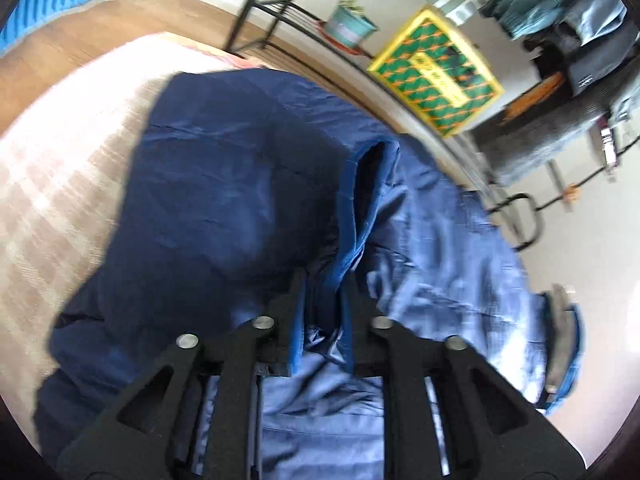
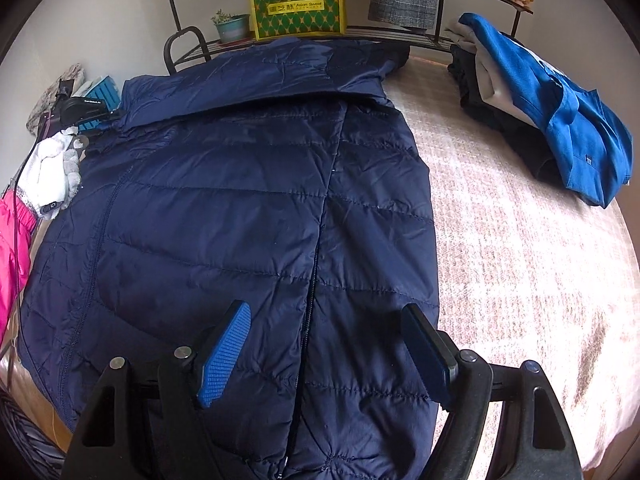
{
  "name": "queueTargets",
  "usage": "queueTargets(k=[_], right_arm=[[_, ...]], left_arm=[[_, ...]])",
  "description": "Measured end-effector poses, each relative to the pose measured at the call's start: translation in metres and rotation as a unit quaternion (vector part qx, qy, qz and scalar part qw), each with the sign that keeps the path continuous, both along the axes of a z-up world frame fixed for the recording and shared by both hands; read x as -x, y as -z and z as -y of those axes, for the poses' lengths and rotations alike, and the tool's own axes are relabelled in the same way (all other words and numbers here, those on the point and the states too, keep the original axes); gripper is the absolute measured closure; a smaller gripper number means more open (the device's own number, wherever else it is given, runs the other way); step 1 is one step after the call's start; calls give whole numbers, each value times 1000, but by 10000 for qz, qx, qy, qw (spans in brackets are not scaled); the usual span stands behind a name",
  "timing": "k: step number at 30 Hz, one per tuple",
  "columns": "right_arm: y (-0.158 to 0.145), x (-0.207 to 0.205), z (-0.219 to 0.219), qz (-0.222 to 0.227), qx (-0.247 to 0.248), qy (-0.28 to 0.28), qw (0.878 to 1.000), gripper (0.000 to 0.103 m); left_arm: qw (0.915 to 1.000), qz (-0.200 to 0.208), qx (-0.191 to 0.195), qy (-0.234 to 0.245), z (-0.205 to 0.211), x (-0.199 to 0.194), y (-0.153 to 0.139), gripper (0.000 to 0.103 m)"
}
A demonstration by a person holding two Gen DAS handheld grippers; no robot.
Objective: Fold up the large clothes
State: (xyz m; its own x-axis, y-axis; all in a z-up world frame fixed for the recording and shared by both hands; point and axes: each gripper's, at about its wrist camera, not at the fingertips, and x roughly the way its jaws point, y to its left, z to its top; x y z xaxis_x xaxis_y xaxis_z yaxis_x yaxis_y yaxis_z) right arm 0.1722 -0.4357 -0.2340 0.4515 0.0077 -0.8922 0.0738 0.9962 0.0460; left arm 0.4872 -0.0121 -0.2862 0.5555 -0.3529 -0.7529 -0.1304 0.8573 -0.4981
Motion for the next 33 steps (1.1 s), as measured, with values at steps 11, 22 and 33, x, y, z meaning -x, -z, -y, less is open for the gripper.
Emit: queueTargets(k=[11, 22, 33], right_arm=[[-8, 1, -2, 159, 73, 19, 9998, 24], [-27, 39, 21, 603, -76, 152, 9980, 24], [-6, 92, 33, 329, -243, 168, 9990, 23]], left_arm=[[9982, 292, -510, -86, -33, 37, -52, 64], [9960, 312, -689, 471, -93, 160, -103, 40], [9961, -606, -430, 470, -160, 293, -35, 37]])
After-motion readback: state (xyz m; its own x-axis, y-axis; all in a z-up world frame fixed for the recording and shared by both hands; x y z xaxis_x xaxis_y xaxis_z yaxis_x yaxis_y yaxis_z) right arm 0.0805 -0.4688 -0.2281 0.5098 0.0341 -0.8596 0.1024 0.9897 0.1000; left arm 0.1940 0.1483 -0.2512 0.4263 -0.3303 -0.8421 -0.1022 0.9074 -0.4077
